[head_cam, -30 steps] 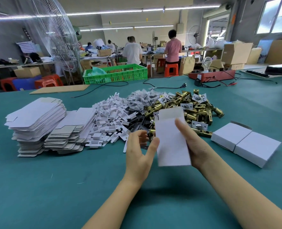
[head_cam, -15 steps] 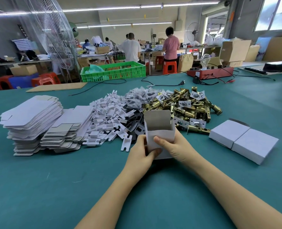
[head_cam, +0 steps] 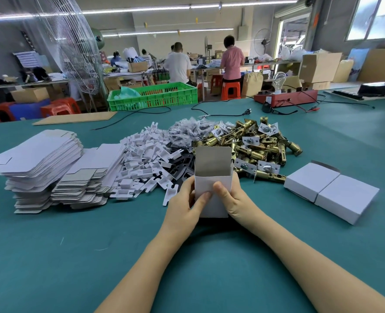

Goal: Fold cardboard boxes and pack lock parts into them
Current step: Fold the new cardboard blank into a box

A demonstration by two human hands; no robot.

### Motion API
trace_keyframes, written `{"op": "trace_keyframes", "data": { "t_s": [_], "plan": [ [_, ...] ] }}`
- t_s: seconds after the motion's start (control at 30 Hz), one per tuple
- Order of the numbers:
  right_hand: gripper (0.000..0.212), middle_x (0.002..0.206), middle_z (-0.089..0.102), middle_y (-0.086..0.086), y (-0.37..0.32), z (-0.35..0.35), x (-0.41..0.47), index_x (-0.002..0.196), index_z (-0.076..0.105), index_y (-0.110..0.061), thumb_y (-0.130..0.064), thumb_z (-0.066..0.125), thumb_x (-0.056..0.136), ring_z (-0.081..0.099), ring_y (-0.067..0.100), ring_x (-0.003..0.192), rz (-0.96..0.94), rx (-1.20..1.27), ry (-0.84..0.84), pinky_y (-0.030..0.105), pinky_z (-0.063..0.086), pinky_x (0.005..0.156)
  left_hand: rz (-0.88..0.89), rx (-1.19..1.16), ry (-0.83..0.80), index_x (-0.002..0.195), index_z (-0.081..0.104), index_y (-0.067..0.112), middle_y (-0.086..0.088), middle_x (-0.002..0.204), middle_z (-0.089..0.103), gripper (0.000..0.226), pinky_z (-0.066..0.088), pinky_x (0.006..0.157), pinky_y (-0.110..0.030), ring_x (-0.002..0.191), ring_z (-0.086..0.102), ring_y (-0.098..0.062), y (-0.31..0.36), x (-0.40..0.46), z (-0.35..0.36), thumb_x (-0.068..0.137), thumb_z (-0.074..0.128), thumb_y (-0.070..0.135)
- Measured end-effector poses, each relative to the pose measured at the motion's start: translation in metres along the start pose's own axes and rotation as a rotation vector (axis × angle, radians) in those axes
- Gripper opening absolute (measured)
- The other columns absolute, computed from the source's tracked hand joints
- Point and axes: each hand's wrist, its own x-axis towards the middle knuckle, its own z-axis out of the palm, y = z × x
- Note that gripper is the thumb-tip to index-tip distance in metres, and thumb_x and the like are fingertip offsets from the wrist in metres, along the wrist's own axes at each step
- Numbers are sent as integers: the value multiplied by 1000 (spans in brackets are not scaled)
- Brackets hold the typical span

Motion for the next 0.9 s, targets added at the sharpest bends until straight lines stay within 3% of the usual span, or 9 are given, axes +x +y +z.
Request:
{"op": "trace_keyframes", "data": {
  "t_s": [0.07,0.2,0.27,0.37,0.5,0.6,0.7,0.83,0.9],
  "plan": [
    [40,124,53,10,2,-1,1,116,31,-31,-54,44,86,51,27,119,15,-53,10,41,45,101,2,34,-10,109,54,37,32,97,68,26,51,76,-13,91,66,5,0,0,-4,97,60,15],
    [78,107,55,-3,5,-3,3,116,33,-26,-85,43,67,56,15,101,24,-147,-8,22,47,82,10,44,-38,105,56,35,35,91,68,23,47,68,-6,85,66,10,2,1,-10,96,60,13],
    [75,104,57,-12,6,-7,2,113,37,-32,-88,40,64,57,5,96,5,-195,-3,17,46,78,4,29,-51,107,57,33,34,93,68,23,47,70,-6,88,66,9,2,1,-11,96,61,13],
    [39,81,60,-21,3,-14,4,93,47,-36,-72,36,83,57,-5,74,-94,-300,157,15,43,65,-15,5,-50,111,57,34,35,96,68,27,47,72,-7,92,66,9,2,2,-11,95,62,12],
    [20,80,64,5,-6,-40,12,86,57,-24,-35,46,99,61,30,77,-130,-224,555,42,49,68,-59,-22,-42,110,57,40,36,95,68,31,46,73,-5,92,64,13,2,2,-12,94,64,14],
    [15,84,63,2,-5,-72,28,90,61,-16,-24,50,97,58,24,84,80,-281,762,32,43,67,-81,-49,-32,109,58,41,29,101,67,30,47,73,-7,93,64,12,1,2,-12,93,65,17],
    [14,81,61,0,-4,-92,53,90,68,-9,-13,55,88,53,20,85,299,-448,709,27,36,71,-96,-125,-29,110,63,32,18,105,71,27,50,75,-12,95,67,4,0,3,-12,91,68,13],
    [20,103,64,7,-6,-101,76,98,65,-9,-4,51,85,54,24,97,346,-700,636,30,41,78,-134,-258,-24,111,67,17,9,102,75,27,54,76,-19,97,70,-8,-2,4,-11,87,70,6],
    [28,113,61,12,-6,-105,80,107,64,-9,-3,51,83,51,31,106,347,-982,518,35,42,88,-135,-283,-26,112,68,14,8,102,76,27,54,76,-20,98,70,-9,-3,5,-11,86,70,5]
  ]
}}
